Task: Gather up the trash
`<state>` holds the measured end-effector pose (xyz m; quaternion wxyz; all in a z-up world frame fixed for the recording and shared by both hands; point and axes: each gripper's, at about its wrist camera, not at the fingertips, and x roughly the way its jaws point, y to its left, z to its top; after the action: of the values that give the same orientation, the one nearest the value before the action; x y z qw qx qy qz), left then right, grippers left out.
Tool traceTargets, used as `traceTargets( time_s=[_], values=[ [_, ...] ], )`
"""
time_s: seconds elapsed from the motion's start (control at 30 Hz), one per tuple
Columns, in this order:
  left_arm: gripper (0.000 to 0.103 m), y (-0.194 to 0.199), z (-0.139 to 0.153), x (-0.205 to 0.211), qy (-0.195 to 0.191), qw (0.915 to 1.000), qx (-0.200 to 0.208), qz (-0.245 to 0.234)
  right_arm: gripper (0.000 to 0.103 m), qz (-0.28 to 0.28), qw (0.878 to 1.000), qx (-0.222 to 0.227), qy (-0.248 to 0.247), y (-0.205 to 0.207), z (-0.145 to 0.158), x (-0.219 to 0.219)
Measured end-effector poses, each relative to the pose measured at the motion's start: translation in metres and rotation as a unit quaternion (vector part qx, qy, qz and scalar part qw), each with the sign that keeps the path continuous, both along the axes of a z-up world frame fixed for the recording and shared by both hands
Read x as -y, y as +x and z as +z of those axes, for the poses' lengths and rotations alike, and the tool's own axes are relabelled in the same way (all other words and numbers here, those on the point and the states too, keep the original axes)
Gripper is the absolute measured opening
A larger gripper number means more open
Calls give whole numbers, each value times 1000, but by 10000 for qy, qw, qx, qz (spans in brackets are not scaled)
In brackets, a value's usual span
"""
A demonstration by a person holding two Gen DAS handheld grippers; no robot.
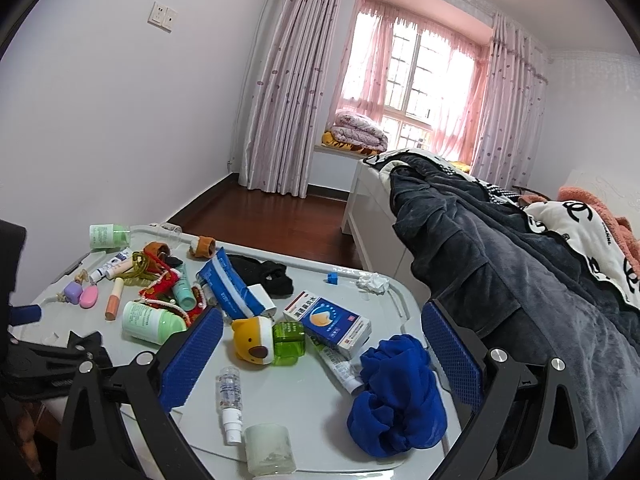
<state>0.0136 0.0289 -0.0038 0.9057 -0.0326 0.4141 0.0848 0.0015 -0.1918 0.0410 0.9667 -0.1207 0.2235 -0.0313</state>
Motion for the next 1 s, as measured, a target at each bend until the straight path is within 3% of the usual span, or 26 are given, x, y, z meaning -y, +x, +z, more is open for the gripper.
traceTargets(
  time_s=[0.17, 0.37, 0.57, 0.73, 0.8, 0.83, 0.93, 1.0],
  values=[
    [96, -9, -1, -39, -124, 9983, 568, -75, 98, 398, 9988, -299, 33, -3, -17, 10],
    [96, -15, -23, -57, -693, 9971, 186, -266, 98, 769, 9915, -1045, 60, -7, -66, 7],
    [96, -19, -22, -16, -436, 9946, 72, -936, 98, 686, 9816, -1778, 92, 7, -110, 1],
    [96, -20, -26, -12, -370, 9936, 18, -1070, 98, 428, 9765, -2111, 5, 22, -128, 1],
    [96, -18, -28, -19, -507, 9936, -59, -1003, 91, 436, 9745, -2199, 27, 26, -134, 3],
    [96, -18, -28, -20, -558, 9937, -75, -970, 78, 464, 9726, -2279, -3, 27, -137, 2],
    [96, -18, -28, -28, -732, 9936, -104, -856, 60, 590, 9716, -2290, 91, 23, -137, 3],
    [96, -17, -29, -29, -752, 9937, -120, -825, 55, 588, 9716, -2290, -9, 22, -136, 0]
  ],
)
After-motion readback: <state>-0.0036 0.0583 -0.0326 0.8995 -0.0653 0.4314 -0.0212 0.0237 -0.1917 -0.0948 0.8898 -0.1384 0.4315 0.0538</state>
